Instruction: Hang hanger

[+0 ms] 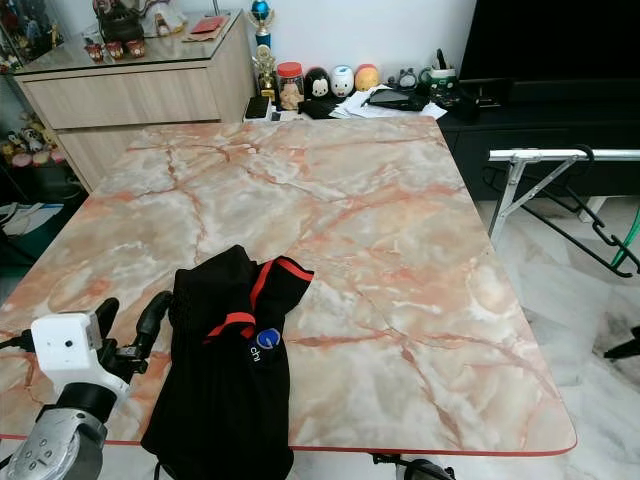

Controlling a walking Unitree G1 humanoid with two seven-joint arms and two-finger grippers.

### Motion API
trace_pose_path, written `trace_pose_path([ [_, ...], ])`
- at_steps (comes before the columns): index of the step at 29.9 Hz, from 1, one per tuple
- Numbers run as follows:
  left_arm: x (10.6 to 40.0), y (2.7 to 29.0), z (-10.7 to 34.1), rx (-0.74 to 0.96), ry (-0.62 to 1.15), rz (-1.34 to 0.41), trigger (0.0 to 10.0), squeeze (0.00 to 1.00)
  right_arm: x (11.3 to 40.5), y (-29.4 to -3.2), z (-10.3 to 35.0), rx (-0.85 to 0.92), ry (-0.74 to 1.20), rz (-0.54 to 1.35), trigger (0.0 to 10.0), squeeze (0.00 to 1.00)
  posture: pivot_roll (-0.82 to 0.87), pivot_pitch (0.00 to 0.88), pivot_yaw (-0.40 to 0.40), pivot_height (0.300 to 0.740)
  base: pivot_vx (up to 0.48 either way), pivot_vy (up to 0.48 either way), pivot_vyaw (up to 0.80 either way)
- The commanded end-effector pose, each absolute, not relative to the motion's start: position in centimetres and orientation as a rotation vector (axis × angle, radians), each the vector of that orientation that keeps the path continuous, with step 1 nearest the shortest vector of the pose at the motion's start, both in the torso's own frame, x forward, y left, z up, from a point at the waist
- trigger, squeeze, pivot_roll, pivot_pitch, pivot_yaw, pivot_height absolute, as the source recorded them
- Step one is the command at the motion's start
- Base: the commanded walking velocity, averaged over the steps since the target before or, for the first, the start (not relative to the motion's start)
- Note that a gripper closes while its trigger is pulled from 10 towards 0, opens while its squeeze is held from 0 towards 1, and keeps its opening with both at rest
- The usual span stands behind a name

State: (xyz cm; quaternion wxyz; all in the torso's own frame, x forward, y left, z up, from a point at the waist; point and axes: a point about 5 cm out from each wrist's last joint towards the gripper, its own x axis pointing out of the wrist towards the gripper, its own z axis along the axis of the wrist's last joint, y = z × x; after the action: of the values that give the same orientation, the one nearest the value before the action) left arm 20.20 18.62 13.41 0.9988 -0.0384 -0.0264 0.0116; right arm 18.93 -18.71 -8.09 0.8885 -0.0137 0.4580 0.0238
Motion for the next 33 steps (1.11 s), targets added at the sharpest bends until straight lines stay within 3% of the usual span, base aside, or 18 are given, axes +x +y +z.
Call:
trace_pose_path([
  [1,20.3,18.6,13.3,-0.080,-0.056,0.027,10.0,0.00,18.9,-18.5,-8.1,-0.031,0.959,0.062,10.0,0.00,-0.06,0.000,0.053,0.740,0.000,0.000,0.00],
  [22,20.4,17.9,13.0,-0.092,-0.047,0.001,10.0,0.00,18.8,-18.5,-8.2,-0.029,0.965,0.069,10.0,0.00,-0.05,0.000,0.053,0.740,0.000,0.000,0.00],
  [33,20.5,17.6,13.1,-0.093,-0.048,-0.008,10.0,0.00,19.0,-18.4,-8.1,-0.025,0.962,0.066,10.0,0.00,-0.06,0.000,0.052,0.740,-0.267,0.000,0.00],
])
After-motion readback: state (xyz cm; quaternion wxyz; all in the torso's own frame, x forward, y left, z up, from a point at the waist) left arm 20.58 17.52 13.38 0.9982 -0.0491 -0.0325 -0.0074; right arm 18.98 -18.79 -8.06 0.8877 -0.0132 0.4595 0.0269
